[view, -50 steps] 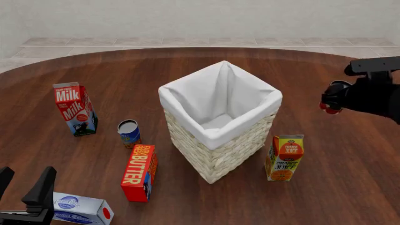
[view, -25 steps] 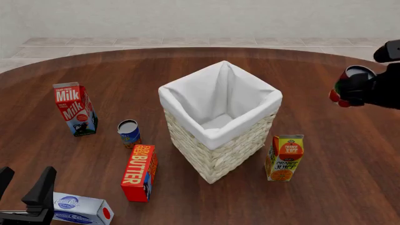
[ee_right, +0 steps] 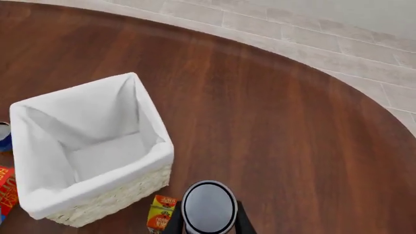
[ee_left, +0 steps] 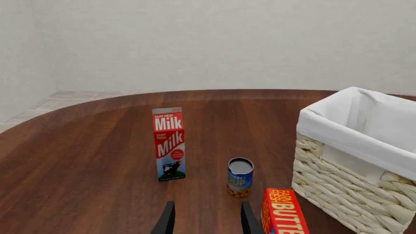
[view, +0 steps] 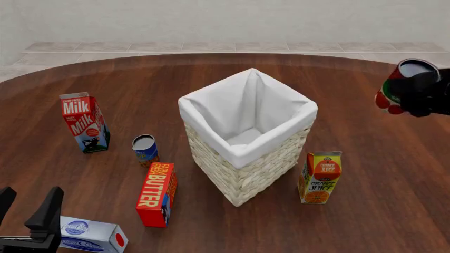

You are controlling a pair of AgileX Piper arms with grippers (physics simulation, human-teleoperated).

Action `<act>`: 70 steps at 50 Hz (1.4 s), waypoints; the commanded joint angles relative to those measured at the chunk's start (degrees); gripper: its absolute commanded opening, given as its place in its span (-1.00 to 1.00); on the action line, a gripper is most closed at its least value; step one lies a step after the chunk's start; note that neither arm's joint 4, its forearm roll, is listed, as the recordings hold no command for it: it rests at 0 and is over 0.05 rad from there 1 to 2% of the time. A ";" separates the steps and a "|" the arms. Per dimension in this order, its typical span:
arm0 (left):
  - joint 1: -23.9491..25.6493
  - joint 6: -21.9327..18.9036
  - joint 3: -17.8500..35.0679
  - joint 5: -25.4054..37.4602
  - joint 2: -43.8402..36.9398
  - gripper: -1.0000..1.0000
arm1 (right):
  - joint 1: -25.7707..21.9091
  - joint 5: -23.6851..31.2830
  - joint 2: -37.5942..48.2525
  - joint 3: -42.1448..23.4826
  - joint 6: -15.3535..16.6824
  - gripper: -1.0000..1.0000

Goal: Pick up the tomato sauce, and put it in the basket.

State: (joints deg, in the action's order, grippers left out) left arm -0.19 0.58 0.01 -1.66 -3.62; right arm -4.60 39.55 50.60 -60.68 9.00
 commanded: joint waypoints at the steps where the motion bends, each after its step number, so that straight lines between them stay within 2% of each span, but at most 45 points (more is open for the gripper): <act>1: 0.00 0.01 0.00 0.08 0.08 1.00 | -3.71 3.51 -1.27 -3.30 -0.34 -1.00; 10: -0.01 0.01 0.00 0.33 0.35 1.00 | -7.22 6.40 -1.06 -6.87 -0.46 -1.00; 26: -0.01 0.01 0.00 -0.05 -0.05 1.00 | -12.89 6.49 0.62 -9.05 -0.35 -1.00; 51: -0.02 0.02 0.00 -0.59 -0.57 1.00 | -21.32 1.32 9.49 -13.17 -2.44 -1.00; 70: -0.01 -0.01 0.00 0.10 0.11 1.00 | -23.99 -0.86 16.11 -16.33 -2.14 -1.00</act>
State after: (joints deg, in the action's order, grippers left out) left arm -0.21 0.57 0.01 -1.60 -3.55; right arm -27.13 39.80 63.47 -75.07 7.67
